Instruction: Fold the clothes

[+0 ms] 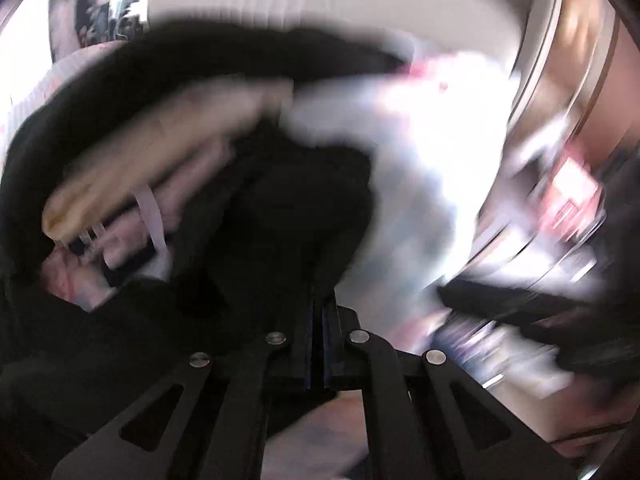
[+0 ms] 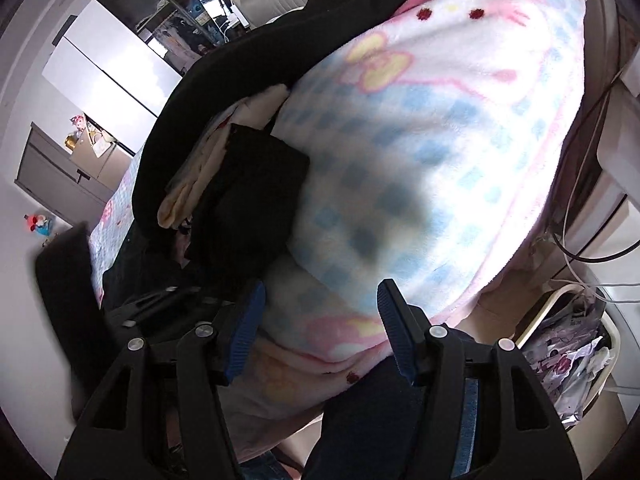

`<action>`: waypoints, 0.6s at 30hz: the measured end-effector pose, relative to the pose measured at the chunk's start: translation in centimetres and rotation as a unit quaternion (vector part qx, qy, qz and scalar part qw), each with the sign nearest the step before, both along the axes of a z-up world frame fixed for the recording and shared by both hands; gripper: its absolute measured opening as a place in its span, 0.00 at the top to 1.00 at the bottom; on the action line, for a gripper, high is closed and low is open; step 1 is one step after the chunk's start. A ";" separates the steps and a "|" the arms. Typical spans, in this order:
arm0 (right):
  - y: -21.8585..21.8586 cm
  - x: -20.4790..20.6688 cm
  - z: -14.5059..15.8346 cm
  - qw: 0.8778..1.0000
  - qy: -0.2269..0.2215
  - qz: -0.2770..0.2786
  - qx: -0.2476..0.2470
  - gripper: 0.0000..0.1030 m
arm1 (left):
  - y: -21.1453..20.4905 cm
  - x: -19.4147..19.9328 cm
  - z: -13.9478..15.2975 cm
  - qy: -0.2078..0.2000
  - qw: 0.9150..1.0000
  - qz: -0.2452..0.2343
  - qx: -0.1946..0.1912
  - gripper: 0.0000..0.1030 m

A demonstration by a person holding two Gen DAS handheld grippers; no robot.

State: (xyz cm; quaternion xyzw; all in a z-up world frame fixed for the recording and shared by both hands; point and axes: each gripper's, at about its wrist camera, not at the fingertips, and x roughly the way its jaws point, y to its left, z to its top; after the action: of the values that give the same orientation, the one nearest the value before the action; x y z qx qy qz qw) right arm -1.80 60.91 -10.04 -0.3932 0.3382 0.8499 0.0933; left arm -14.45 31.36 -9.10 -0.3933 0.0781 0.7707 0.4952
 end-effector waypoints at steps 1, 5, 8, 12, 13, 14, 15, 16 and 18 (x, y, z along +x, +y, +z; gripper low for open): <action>-0.1 0.0 0.2 1.000 0.002 0.001 0.001 0.42 | -1.6 -0.3 2.6 -0.009 0.999 0.006 0.050 0.97; -2.2 -0.7 1.5 0.999 0.014 0.029 0.010 0.42 | -14.6 -2.6 10.7 -0.038 0.960 0.089 0.263 0.97; -5.0 -1.7 2.5 0.997 0.023 0.068 0.029 0.39 | -27.5 -4.3 11.0 -0.024 0.916 0.245 0.316 0.96; -10.0 -3.9 2.4 0.989 0.028 0.142 0.027 0.36 | -41.4 -7.4 2.8 -0.099 0.859 0.448 0.226 0.91; -11.7 -4.8 2.1 0.985 0.023 0.168 0.024 0.36 | -43.8 -7.5 0.6 -0.126 0.844 0.477 0.209 0.90; -13.4 -5.6 1.8 0.980 0.017 0.195 0.021 0.36 | -45.3 -7.3 -1.1 -0.143 0.835 0.491 0.200 0.88; -15.2 -6.3 1.5 0.975 0.012 0.219 0.018 0.36 | -46.4 -6.7 -2.4 -0.156 0.830 0.498 0.196 0.85; -17.0 -6.9 1.2 0.970 0.007 0.243 0.015 0.36 | -47.5 -6.1 -3.7 -0.169 0.825 0.505 0.192 0.78; -20.6 -8.2 0.7 0.957 -0.003 0.289 0.008 0.36 | -49.2 -5.1 -5.8 -0.188 0.818 0.512 0.186 0.69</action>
State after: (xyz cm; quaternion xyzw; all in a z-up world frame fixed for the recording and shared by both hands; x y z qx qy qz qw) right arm -9.99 40.28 -9.35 -0.4764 0.2027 0.8419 -0.1525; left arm -19.60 -17.81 -14.92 -0.4141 -0.3736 0.8242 0.0983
